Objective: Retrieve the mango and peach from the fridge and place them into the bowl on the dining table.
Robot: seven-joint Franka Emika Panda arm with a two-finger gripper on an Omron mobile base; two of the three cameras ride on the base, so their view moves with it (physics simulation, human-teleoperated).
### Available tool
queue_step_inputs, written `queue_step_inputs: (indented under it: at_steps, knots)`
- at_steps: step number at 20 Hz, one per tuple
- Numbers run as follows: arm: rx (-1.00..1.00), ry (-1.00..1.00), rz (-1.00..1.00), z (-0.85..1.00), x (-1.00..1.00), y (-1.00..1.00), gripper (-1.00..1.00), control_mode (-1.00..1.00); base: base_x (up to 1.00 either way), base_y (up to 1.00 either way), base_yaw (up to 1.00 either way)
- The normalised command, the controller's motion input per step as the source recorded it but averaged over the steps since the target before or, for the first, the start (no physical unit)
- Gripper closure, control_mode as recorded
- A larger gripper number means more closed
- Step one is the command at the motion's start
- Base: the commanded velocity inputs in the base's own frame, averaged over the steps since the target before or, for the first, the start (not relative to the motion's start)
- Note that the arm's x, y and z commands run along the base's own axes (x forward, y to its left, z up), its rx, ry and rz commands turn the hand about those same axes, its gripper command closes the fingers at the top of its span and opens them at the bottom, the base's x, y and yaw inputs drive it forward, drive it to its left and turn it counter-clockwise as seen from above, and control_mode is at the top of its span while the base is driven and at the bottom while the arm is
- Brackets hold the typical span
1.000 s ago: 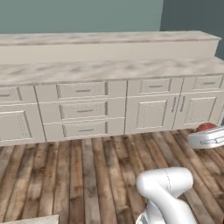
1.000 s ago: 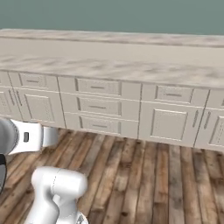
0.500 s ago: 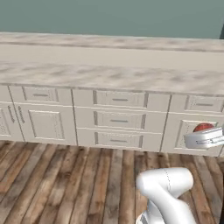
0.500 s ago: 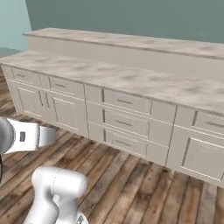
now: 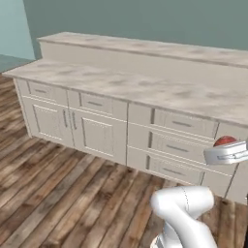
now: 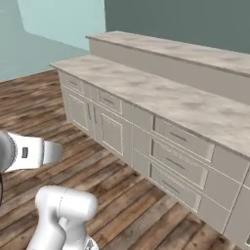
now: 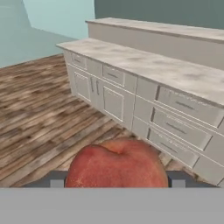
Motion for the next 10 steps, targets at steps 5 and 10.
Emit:
queue_step_inputs:
  at_steps: [5,10]
  knots:
    - [0.00,0.00,0.00,0.00,0.00,0.00,1.00,1.00,0.82,0.03,0.53]
    - [0.00,0.00,0.00,0.00,0.00,0.00,1.00,1.00,0.77,0.00,0.53]
